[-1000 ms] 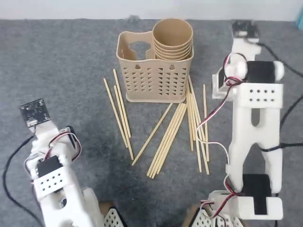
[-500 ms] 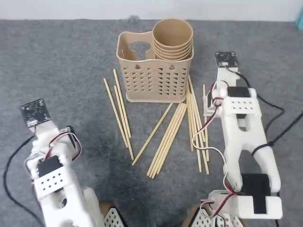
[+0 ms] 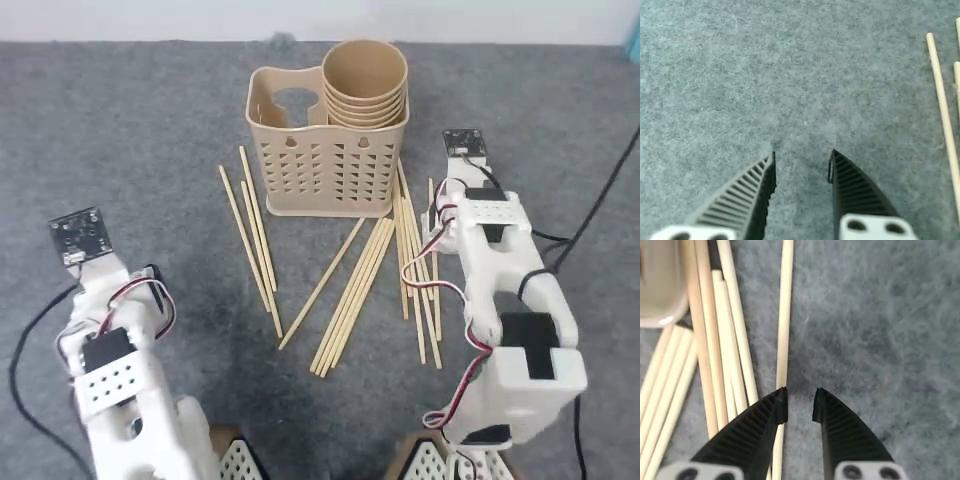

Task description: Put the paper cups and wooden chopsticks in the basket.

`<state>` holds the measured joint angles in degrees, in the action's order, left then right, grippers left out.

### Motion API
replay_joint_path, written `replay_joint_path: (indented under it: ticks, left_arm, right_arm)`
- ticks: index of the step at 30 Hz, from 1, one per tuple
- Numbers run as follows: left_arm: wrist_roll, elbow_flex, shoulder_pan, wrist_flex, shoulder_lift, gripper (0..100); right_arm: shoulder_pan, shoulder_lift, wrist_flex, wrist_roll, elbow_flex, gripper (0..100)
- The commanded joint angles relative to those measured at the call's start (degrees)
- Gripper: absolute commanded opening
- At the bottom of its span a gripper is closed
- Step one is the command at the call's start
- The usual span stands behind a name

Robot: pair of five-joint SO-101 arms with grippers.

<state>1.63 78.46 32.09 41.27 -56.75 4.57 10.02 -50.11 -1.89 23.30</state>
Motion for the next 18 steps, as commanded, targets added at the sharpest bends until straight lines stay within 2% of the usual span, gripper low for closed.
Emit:
replay_joint_path:
  ticks: [1,11,18]
  left_arm:
    - [-0.3,-0.2,-0.5,-1.4,-1.1,16]
    - [-0.3,-0.2,-0.5,-1.5,-1.1,16]
    - [-0.3,-0.2,-0.4,-1.4,-1.1,16]
  right_arm:
    - [0.7,-0.7,-1.1,-0.4,-3.4,10.2]
    - [2.2,3.7,-0.3,-0.6,-5.7,10.1]
    - [1.8,8.4,-6.5,-0.6,-12.2,9.7]
